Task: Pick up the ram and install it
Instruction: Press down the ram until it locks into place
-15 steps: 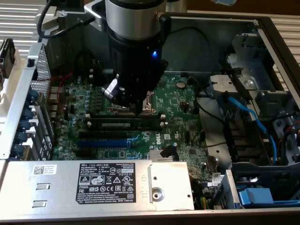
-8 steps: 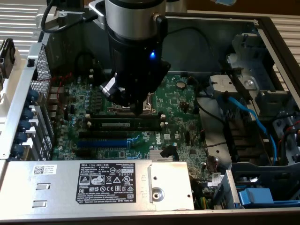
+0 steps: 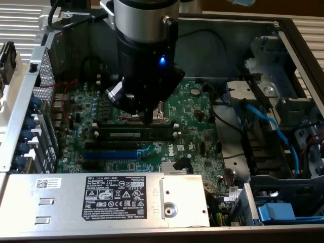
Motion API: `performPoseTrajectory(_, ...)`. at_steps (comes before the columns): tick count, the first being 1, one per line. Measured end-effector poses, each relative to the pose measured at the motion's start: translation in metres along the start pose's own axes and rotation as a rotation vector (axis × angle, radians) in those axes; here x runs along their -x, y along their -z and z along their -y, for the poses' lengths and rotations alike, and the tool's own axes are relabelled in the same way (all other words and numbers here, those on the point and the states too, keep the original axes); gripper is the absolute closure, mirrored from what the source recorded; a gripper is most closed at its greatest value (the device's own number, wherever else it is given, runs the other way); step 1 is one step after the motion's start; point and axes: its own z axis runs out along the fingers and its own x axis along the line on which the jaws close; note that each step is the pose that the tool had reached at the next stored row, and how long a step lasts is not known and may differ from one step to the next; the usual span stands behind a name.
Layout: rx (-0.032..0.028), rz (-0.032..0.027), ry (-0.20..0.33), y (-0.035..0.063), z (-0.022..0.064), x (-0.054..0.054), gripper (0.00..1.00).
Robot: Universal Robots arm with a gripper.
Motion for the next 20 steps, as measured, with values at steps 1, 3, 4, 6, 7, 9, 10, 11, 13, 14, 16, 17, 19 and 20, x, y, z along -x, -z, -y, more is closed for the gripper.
performPoseTrajectory(1, 0.0023, -0.0037, -0.008, 0.0, 0.0, 0.0, 0.9)
performPoseTrajectory(3, 0.0071, -0.0112, -0.026, -0.0001, 0.0, 0.0, 0.9)
performPoseTrajectory(4, 0.0086, -0.0141, -0.035, 0.0, 0.0, -0.0001, 0.9)
performPoseTrajectory(6, 0.0106, -0.0181, -0.056, 0.0, 0.0, -0.0001, 0.9)
performPoseTrajectory(7, 0.0113, -0.0196, -0.066, -0.0001, 0.0, 0.0, 0.9)
performPoseTrajectory(9, 0.0125, -0.0227, -0.088, -0.0001, 0.0, 0.0, 0.9)
performPoseTrajectory(10, 0.0131, -0.0242, -0.099, -0.0001, 0.0, 0.0, 0.9)
performPoseTrajectory(11, 0.0136, -0.0255, -0.11, -0.0001, 0.0, 0.0, 0.9)
performPoseTrajectory(13, 0.0147, -0.0283, -0.132, -0.0001, 0.0, 0.0, 0.9)
performPoseTrajectory(14, 0.0152, -0.0297, -0.143, -0.0001, 0.0, 0.0, 0.9)
performPoseTrajectory(16, 0.0161, -0.0323, -0.166, -0.0001, 0.0, 0.0, 0.9)
performPoseTrajectory(17, 0.0166, -0.0333, -0.177, -0.0001, 0.0, 0.0, 0.9)
performPoseTrajectory(19, 0.0171, -0.035, -0.201, -0.0001, 0.0, 0.0, 0.9)
performPoseTrajectory(20, 0.0173, -0.0358, -0.212, 0.0, 0.0, 0.0, 0.9)
